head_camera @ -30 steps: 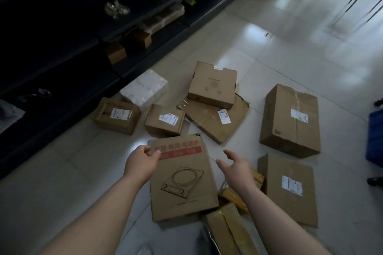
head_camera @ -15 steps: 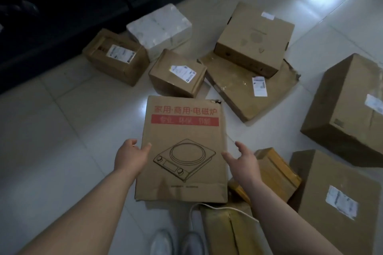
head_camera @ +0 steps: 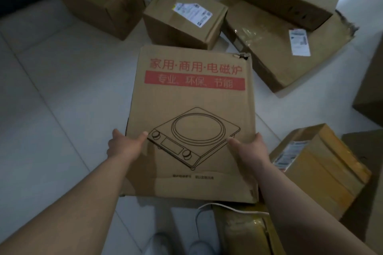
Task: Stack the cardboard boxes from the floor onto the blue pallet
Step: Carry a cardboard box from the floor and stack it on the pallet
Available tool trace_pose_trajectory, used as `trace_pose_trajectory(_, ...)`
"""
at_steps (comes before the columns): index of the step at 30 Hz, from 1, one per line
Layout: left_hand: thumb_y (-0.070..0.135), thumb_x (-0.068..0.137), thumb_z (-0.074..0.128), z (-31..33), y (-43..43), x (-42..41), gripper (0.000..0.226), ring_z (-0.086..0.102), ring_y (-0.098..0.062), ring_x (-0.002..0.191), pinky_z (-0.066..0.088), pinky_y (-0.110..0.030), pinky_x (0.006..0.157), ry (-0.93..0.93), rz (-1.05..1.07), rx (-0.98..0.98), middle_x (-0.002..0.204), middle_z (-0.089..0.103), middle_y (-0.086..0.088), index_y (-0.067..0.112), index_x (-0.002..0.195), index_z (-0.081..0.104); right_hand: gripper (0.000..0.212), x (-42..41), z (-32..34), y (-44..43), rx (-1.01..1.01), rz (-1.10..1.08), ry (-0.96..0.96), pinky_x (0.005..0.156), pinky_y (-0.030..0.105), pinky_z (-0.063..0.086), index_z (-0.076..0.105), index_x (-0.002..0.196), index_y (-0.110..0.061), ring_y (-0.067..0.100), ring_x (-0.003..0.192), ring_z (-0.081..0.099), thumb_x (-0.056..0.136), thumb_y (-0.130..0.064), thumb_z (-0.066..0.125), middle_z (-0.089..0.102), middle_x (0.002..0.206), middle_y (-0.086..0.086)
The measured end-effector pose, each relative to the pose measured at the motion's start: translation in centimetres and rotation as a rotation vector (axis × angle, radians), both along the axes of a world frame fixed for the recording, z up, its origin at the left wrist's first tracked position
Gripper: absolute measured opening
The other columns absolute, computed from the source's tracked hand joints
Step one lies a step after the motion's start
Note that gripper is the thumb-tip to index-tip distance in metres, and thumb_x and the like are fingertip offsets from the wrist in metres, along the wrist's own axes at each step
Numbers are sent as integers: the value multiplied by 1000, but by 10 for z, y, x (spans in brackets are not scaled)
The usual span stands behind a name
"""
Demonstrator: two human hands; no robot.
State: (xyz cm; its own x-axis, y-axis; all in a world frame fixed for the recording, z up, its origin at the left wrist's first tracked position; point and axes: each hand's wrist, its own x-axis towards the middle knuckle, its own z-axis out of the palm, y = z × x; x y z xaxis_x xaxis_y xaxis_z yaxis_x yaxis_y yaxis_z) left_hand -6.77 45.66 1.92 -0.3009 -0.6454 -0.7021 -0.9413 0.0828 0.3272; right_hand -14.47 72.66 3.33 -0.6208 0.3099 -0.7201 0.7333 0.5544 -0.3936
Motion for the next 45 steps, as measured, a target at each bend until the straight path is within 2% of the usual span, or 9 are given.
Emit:
trace_pose_trajectory(8,51,70,78,-41,-1,11,91,50,-34,124,44,-45,102,104,98,74,139,49,-11,12,140,36,112,-2,-42,1,49,0,16,104,60,39,19,144,-32,38,129,42,55,-56,84,39,143,11)
trace_pose_trajectory(13,45,64,84,-40,-3,13,87,52,-34,118,45,-49,100,130,137,70,132,53,-10,16,134,40,117,-8,-48,-4,32,-27,57,101,61,41,23,136,-39,38,126,45,37,-66,79,44,138,8)
trace_pose_trajectory(18,44,63,85,-21,-9,24,89,52,-35,118,45,-52,100,143,173,52,131,53,-11,16,133,38,118,-11,-29,-12,26,11,88,101,61,40,22,136,-39,37,125,46,36,-68,78,46,137,7)
trace_pose_trajectory(21,44,63,85,7,-17,31,88,52,-35,118,45,-51,100,176,212,32,130,53,-10,17,133,38,112,-13,-3,-23,17,50,108,103,61,38,23,139,-37,37,127,44,48,-61,82,44,138,7)
trace_pose_trajectory(25,43,64,85,59,-35,42,87,52,-34,117,45,-50,99,224,265,6,129,54,-10,17,133,39,118,-15,45,-46,-30,88,143,101,61,40,22,132,-43,37,126,44,30,-71,74,44,137,6)
trace_pose_trajectory(30,44,64,84,140,-62,71,85,51,-35,117,44,-52,99,275,354,-34,129,54,-10,17,132,39,112,-18,126,-87,-51,203,190,103,60,38,23,138,-36,37,128,42,47,-62,82,42,140,8)
trace_pose_trajectory(38,48,61,84,264,-113,146,89,53,-35,114,45,-54,97,355,564,-69,126,55,-9,19,131,39,128,1,245,-176,-113,422,265,101,60,40,23,136,-36,36,126,46,24,-73,74,46,139,8)
trace_pose_trajectory(42,54,54,84,308,-140,200,93,55,-33,110,48,-54,94,381,661,-101,123,56,-7,23,129,40,120,30,295,-225,-127,559,291,106,56,37,21,144,-25,38,129,43,48,-57,86,43,142,11)
trace_pose_trajectory(45,50,59,84,333,-155,245,89,54,-33,111,48,-51,95,405,731,-115,124,55,-8,21,130,40,120,58,320,-259,-162,630,291,106,55,37,20,146,-23,37,129,43,51,-54,87,43,142,13)
